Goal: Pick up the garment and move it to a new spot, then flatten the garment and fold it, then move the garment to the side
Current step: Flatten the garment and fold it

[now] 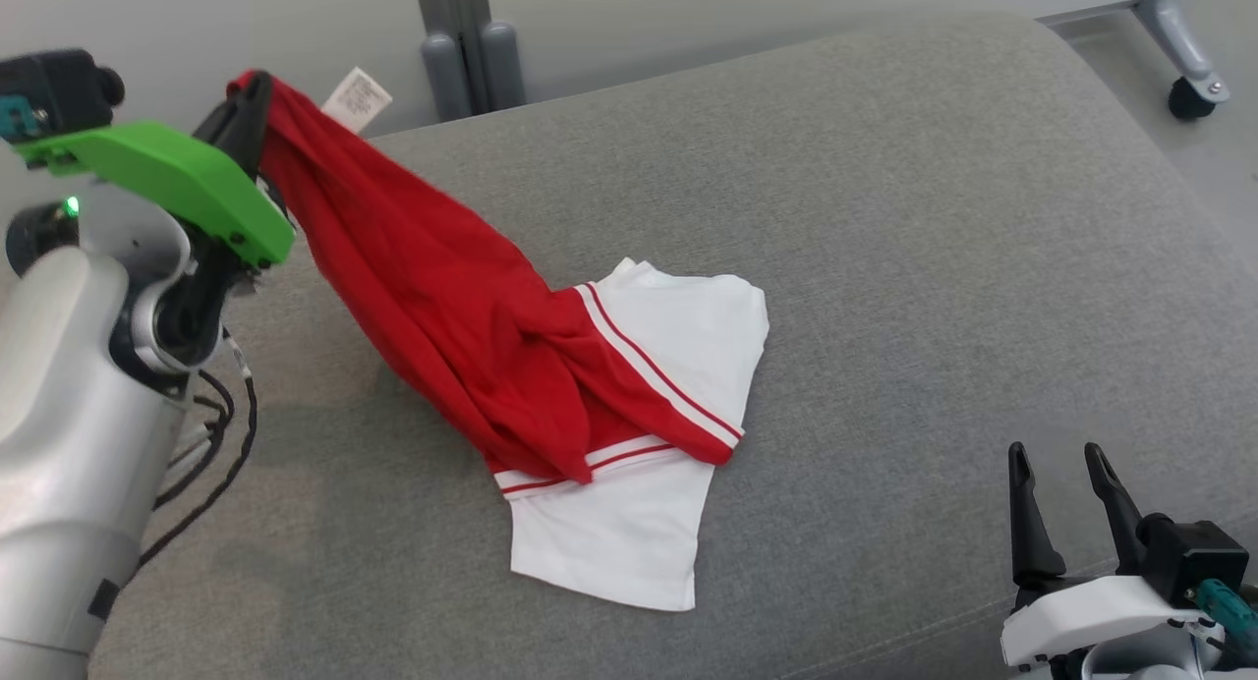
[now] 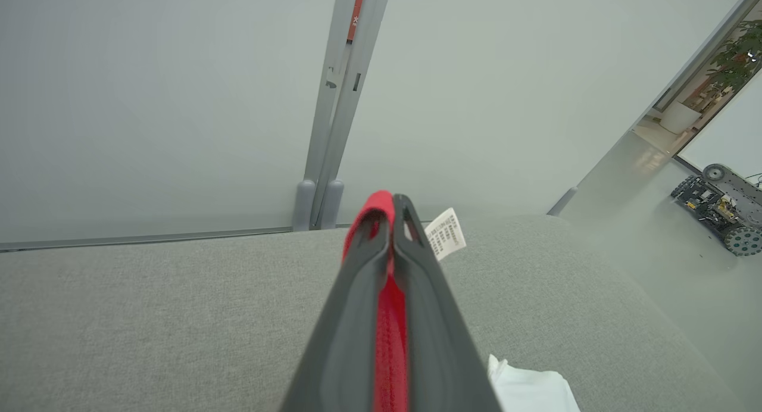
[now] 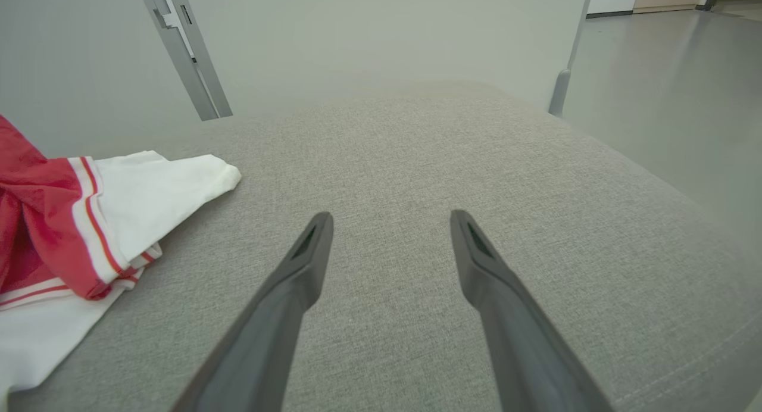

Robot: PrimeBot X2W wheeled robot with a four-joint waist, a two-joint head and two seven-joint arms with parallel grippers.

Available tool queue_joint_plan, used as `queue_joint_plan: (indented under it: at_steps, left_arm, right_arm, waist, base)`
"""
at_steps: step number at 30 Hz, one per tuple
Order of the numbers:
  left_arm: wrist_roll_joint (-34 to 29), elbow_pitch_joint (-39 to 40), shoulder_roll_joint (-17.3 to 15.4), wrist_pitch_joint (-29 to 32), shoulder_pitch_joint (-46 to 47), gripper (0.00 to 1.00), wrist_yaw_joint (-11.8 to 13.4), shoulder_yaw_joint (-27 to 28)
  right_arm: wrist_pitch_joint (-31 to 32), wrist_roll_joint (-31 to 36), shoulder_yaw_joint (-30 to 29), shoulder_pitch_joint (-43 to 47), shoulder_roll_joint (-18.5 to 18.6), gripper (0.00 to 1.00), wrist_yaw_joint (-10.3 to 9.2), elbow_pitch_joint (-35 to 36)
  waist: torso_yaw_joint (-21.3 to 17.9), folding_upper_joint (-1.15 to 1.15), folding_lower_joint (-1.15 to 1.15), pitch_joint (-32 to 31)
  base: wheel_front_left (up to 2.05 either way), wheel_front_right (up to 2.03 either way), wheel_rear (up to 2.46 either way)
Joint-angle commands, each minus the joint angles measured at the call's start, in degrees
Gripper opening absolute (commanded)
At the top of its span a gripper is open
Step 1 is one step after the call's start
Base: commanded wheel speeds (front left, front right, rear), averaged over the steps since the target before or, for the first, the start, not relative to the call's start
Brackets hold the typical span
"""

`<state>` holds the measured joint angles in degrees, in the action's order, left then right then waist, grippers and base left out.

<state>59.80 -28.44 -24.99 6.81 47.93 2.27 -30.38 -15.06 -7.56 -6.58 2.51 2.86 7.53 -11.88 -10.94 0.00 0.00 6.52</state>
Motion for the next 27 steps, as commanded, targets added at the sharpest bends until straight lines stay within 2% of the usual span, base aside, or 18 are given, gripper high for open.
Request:
queue_joint_plan:
  at_steps: [1, 4, 5, 11, 16, 20, 24, 27]
  left_arm:
    - [-0.3, 1.3, -0.9, 1.3, 2.2, 0.00, -0.1, 0.0]
    - [-1.6, 4.1, -2.0, 2.9, 6.7, 0.00, -0.1, -0.1]
    - [-2.2, 5.3, -2.1, 2.9, 8.4, 0.00, -0.8, -0.4]
    - [-7.2, 6.0, -1.4, 0.2, 17.8, 0.00, -1.8, -1.4]
    - [-10.1, 3.2, 0.5, -2.9, 24.8, 0.00, -3.3, -2.0]
    - [-11.8, 0.4, 2.7, -8.4, 29.5, 0.00, -4.9, -1.2]
    - [-11.7, -1.8, 5.2, -13.8, 33.1, 0.00, -7.1, -0.6]
    - [-9.4, -1.8, 7.2, -16.1, 32.9, 0.00, -8.5, -0.3]
  right_arm:
    - [-0.2, -0.8, -0.2, -0.6, 0.1, 1.00, -0.08, -0.2]
    - [-0.2, -1.7, -0.1, -0.6, 0.1, 1.00, -0.08, -0.6]
    - [-0.2, -2.0, -0.2, -0.4, 0.1, 1.00, -0.08, -0.7]
    - [-0.2, -3.4, 0.3, -0.6, 0.0, 1.00, -0.08, -1.5]
    - [-0.2, -3.7, 0.4, -1.3, 0.1, 1.00, -0.07, -1.6]
    - [-0.2, -3.5, 0.0, -1.6, 0.1, 1.00, -0.07, -1.7]
    - [-0.2, -3.2, -0.4, -1.7, 0.1, 1.00, -0.07, -1.7]
    - [-0.2, -3.1, -0.6, -1.3, 0.1, 1.00, -0.08, -1.6]
  waist:
    - [-3.5, 0.00, 0.00, -0.1]
    - [-5.5, 0.00, 0.00, 0.1]
    - [-6.1, 0.00, 0.00, 0.2]
    - [-8.8, 0.00, 0.00, 0.5]
    - [-10.2, 0.00, 0.00, 0.3]
    - [-10.2, 0.00, 0.00, 0.2]
    - [-9.8, 0.00, 0.00, -0.1]
    - [-9.0, 0.00, 0.00, -0.4]
  base:
    - [0.00, 0.00, 0.00]
    - [0.00, 0.00, 0.00]
    - [0.00, 0.00, 0.00]
    - [0.00, 0.00, 0.00]
    - [0.00, 0.00, 0.00]
    - [0.00, 0.00, 0.00]
    - [0.00, 0.00, 0.00]
    - [0.00, 0.00, 0.00]
